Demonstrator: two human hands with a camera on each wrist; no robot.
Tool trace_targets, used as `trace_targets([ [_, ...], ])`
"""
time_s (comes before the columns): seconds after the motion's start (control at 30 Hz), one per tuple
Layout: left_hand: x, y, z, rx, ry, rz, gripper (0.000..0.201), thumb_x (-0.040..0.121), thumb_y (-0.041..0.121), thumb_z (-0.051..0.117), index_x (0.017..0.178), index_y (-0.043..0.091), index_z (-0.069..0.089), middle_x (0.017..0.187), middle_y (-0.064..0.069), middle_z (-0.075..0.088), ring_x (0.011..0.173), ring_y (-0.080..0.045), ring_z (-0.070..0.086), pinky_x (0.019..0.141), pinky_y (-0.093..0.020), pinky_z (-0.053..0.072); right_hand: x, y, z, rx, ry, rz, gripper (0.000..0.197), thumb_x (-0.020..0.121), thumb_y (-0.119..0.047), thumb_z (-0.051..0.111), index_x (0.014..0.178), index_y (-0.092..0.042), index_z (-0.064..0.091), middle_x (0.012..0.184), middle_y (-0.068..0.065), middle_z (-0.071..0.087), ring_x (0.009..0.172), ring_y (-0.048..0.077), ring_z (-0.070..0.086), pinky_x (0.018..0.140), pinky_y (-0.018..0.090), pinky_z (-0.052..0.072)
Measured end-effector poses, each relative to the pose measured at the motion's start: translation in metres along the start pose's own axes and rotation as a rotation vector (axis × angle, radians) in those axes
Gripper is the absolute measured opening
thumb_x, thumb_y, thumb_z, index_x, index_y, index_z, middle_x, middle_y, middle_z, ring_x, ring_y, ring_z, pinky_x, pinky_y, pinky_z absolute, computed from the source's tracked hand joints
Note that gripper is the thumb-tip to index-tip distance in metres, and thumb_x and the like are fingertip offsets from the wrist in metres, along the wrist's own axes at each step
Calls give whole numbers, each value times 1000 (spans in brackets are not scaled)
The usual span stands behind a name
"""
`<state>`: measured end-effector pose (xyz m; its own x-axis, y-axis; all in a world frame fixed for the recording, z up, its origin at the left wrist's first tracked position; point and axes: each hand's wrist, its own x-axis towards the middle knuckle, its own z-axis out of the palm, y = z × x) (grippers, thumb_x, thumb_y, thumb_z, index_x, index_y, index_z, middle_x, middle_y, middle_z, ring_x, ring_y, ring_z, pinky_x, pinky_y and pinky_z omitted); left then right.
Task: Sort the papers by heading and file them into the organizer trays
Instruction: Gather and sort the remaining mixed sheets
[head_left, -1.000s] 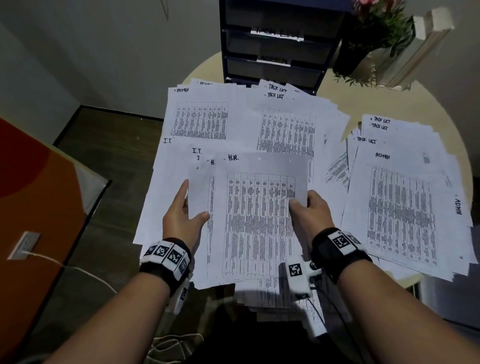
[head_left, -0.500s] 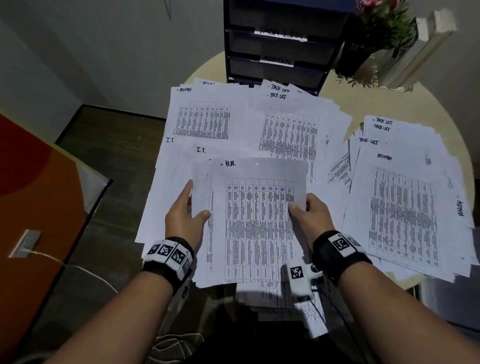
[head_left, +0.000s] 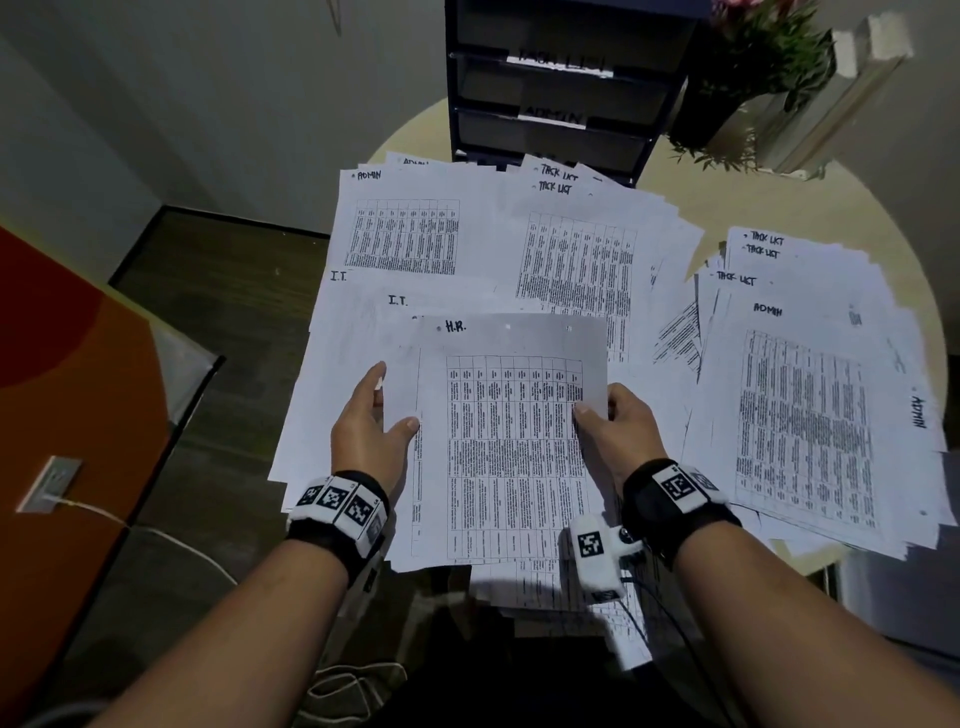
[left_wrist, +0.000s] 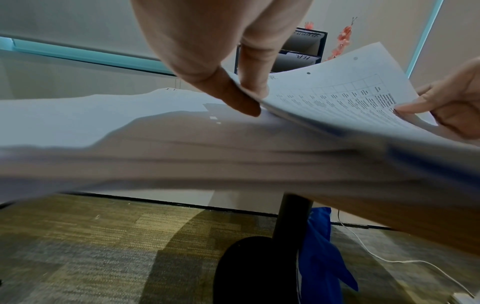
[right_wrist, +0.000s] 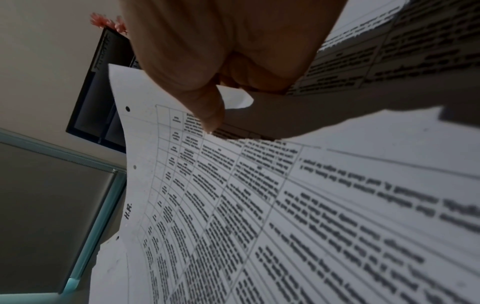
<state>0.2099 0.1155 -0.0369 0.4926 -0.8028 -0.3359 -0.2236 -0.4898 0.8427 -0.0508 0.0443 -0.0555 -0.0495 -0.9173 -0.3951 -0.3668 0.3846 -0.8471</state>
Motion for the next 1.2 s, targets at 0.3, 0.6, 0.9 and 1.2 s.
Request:
trace_targets([
  [0.3, 1, 1, 2, -180, 56, -47, 55, 82, -2, 73, 124, 26, 52, 97, 4, 65, 84, 1, 63, 73, -11, 52, -14, -9, 3, 153, -186, 6, 36, 90, -18, 67, 124, -23, 55, 118, -3, 66, 107, 14, 62, 92, 33, 48],
  [0.6, 7, -1, -1, -193, 11, -121, 38, 96, 24, 58, 132, 17, 49, 129, 8, 55, 120, -14, 54, 103, -29, 39, -5, -2, -14, 126, 18, 114, 20, 86, -7, 69, 105, -12, 67, 90, 8, 70, 80, 23, 65, 73, 32, 54],
  [0.9, 15, -9, -5, -191, -50, -63, 77, 83, -8, 70, 141, 38, 48, 148, 14, 44, 139, -13, 39, 109, -43, 43, -3, -11, -25, -134, 44, 73, 15, 84, 2, 58, 82, -12, 54, 71, 2, 53, 65, 20, 50, 53, 23, 41],
  [1.2, 17, -10, -5, -194, -34, -94, 71, 77, -4, 77, 132, 37, 58, 141, 9, 51, 126, -13, 50, 103, -41, 49, -13, -15, -19, 221, -84, 146, 25, 92, 9, 57, 111, -7, 61, 95, 0, 68, 84, 10, 63, 67, 16, 53],
])
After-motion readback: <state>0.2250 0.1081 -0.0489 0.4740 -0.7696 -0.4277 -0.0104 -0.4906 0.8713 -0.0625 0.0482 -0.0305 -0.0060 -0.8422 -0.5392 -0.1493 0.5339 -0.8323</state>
